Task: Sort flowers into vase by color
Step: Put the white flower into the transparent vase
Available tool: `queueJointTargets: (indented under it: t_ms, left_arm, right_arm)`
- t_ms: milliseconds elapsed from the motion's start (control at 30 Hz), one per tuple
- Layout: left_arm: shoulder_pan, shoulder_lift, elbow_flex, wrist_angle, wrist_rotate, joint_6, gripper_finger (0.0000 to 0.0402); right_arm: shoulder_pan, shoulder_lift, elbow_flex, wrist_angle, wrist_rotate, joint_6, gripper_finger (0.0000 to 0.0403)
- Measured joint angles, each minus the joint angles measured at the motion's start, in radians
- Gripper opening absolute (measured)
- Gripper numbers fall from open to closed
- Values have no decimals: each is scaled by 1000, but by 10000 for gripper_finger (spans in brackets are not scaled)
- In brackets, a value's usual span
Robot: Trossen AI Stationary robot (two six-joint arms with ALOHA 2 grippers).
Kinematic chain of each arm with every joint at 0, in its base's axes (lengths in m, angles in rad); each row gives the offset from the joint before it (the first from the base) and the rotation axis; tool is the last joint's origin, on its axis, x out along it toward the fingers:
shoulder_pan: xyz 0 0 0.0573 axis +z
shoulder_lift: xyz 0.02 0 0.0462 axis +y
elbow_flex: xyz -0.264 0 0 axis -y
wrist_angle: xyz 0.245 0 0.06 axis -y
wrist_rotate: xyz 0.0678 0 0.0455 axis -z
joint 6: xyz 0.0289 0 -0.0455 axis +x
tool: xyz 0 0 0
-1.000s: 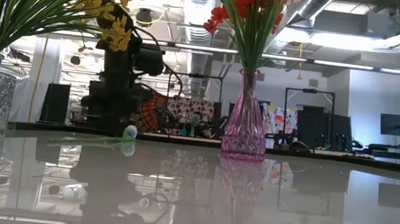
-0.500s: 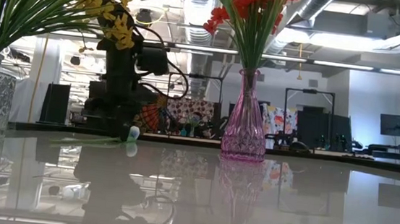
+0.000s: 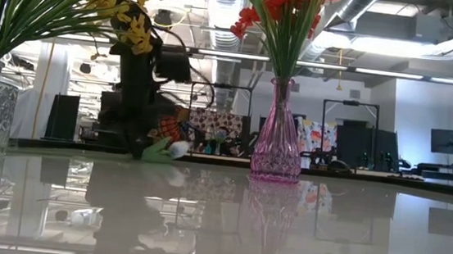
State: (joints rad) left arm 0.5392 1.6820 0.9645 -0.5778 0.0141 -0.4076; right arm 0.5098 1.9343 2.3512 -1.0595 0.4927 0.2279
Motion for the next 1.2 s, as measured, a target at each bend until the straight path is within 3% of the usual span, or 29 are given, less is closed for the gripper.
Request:
queueJointTargets:
  t_ms: [233,533,667,933,1200]
  left_arm:
    - [48,-238,26,154,-19,-24,1]
    - [175,-687,41,446,-95,75,0]
    - [227,-897,42,476,46,99,0]
    - [241,-1177,42,539,530,-74,0]
    - [241,-1272,43,784,680,-336,0]
  right_arm:
    - [-2,0,0,16,0,1,27]
    - [-29,0,0,67,1,8,27]
    - [-42,0,0,97,0,10,27]
    - [-76,0,0,149,1,10,27]
    - [-128,1,0,201,-21,35,27]
